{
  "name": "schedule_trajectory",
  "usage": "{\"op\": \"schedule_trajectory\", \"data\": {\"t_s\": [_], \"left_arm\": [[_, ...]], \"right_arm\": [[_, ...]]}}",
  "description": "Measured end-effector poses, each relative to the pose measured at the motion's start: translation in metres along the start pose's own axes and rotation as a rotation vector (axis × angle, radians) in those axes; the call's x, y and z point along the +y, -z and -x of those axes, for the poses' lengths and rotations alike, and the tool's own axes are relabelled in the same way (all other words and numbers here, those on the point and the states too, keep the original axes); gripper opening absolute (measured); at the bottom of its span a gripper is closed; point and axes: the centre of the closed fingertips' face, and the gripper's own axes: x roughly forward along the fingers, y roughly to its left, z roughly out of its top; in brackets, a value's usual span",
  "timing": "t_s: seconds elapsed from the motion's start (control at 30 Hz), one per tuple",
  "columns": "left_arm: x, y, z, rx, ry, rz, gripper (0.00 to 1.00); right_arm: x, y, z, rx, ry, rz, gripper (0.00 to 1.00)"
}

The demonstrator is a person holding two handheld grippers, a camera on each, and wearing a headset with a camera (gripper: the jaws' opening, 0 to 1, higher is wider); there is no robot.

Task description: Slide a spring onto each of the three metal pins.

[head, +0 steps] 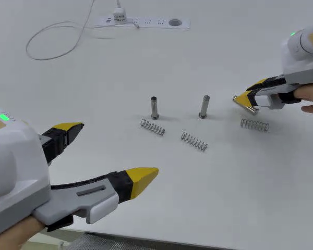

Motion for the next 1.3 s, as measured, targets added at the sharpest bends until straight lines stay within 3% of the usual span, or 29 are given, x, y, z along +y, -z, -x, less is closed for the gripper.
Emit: {"op": "schedule_trajectory", "data": {"t_s": [0.4, 1.07, 1.3], "left_arm": [[0.004, 0.005, 0.000, 0.009, -0.005, 0.013, 0.88], [0.009, 0.006, 0.001, 0.009, -0.013, 0.023, 0.86], [0.008, 0.006, 0.002, 0.009, -0.011, 0.020, 0.85]], "right_arm": [[-0.001, 0.008, -0.015, 0.037, 0.015, -0.030, 0.17], [0.001, 0.008, -0.019, 0.064, 0.018, -0.016, 0.09], [-0.001, 0.008, -0.017, 0.056, 0.025, -0.099, 0.08]]}}
